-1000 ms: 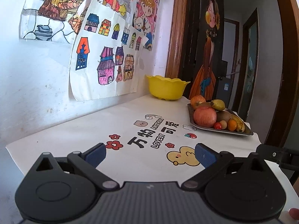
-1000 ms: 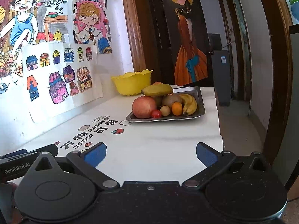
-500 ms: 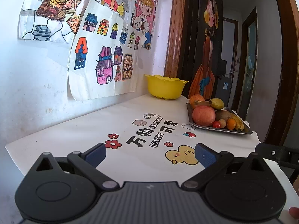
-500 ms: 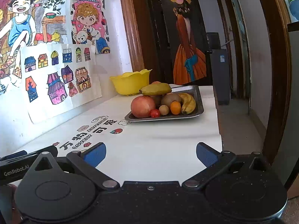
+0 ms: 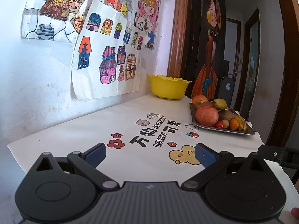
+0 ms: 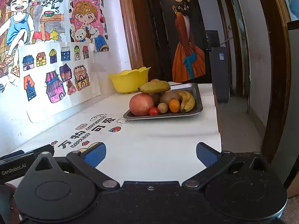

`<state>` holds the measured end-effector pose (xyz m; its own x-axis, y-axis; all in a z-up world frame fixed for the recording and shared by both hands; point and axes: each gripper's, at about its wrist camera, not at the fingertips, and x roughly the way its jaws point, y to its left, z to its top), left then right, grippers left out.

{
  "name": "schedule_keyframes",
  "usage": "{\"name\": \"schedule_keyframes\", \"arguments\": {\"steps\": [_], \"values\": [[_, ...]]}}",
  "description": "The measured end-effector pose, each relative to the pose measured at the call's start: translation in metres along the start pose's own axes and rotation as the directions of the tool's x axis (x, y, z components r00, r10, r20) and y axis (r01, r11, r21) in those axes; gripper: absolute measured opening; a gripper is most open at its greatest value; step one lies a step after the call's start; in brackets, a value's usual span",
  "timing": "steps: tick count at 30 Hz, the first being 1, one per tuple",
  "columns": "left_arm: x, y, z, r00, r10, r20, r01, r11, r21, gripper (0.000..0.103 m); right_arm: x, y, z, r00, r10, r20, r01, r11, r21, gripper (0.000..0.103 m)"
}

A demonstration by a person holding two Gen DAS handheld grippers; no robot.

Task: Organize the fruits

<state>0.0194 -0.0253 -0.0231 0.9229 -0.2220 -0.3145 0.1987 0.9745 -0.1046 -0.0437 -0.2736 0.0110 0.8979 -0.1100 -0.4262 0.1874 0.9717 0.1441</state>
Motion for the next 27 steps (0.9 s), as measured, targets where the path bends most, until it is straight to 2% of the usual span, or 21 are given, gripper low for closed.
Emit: {"name": "schedule_keyframes", "arguments": {"steps": [27], "values": [[0.0022, 0.0016, -0.0018, 1.0, 0.001, -0.01, -0.001, 1.0, -0.011, 0.103, 0.0028, -0.0009, -0.0015, 1.0, -0.007, -0.005, 0.007, 1.0, -0.005, 0.102]]}}
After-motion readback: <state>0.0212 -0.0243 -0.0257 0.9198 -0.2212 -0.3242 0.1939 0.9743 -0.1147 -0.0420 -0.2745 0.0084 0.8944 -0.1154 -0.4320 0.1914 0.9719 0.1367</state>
